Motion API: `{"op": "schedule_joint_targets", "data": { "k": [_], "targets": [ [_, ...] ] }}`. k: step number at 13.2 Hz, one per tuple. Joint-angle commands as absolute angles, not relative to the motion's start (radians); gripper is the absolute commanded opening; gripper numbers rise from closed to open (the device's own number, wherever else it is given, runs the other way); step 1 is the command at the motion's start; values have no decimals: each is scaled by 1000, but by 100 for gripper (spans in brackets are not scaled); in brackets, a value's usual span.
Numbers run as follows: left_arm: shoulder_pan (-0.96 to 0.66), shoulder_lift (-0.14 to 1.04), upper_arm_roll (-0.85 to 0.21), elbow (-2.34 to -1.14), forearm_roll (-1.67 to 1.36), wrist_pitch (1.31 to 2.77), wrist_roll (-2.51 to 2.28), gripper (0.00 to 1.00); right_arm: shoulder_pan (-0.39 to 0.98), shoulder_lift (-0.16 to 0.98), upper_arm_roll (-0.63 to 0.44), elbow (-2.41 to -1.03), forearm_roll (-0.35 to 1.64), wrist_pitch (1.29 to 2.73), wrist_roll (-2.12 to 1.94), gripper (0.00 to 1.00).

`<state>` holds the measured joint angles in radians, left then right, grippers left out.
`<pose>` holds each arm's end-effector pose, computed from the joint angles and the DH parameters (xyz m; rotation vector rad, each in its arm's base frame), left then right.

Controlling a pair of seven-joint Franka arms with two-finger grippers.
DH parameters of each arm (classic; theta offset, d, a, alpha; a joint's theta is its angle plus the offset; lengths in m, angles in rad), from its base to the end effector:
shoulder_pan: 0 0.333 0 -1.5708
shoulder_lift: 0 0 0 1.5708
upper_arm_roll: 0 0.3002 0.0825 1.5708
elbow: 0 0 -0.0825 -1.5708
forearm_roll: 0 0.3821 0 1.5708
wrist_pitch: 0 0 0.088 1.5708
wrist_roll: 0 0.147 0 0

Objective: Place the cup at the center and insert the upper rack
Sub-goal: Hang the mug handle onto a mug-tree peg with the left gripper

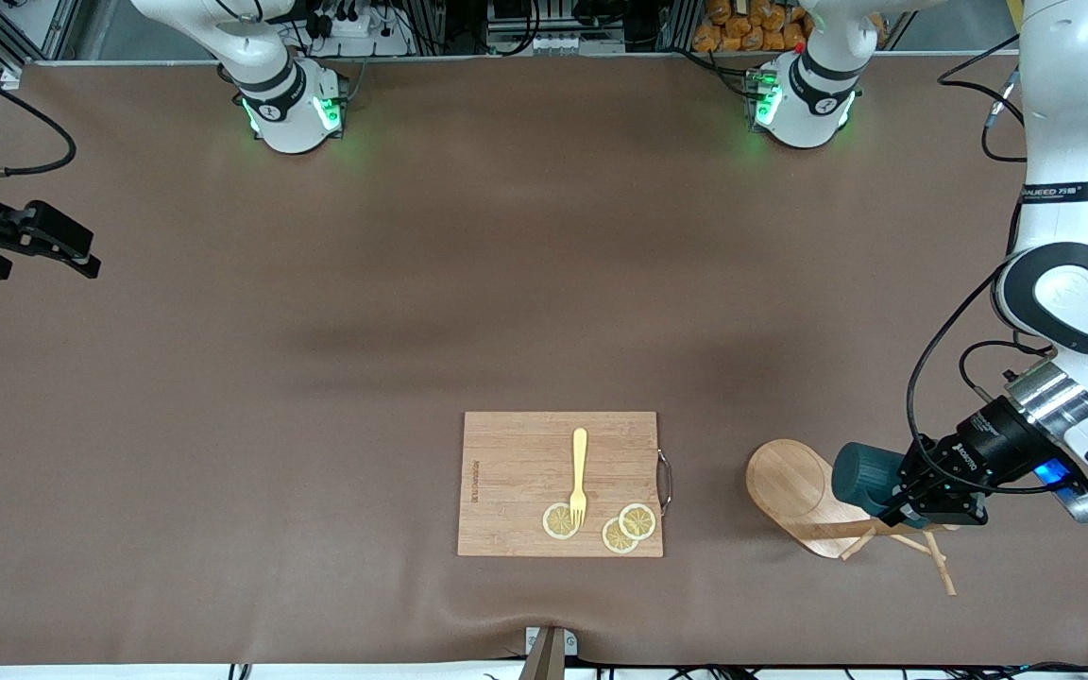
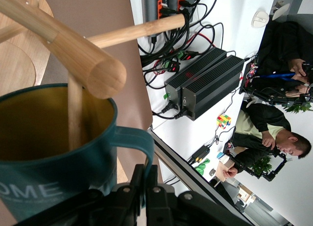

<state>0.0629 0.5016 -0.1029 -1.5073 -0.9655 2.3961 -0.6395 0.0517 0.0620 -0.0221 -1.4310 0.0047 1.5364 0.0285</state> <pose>0.7400 -0.0467 0.3830 1.8373 1.3082 0.0644 0.5695 0.0180 0.5964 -3.1363 -0.0023 -0.0679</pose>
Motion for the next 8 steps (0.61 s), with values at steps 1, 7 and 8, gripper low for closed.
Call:
{"op": "schedule_joint_targets", "data": {
  "k": [1, 7, 8],
  "targets": [
    [77, 520, -109, -1489, -980, 2402, -623, 0, 35, 58, -11, -1427, -8, 1525, 28, 100],
    [97, 526, -109, -1491, -982, 2402, -618, 31, 35, 58, -12, -1427, -2, 1525, 28, 100],
    [97, 526, -109, -1490, -983, 2402, -621, 85, 35, 58, -12, -1427, 0, 1525, 28, 100]
  ]
}}
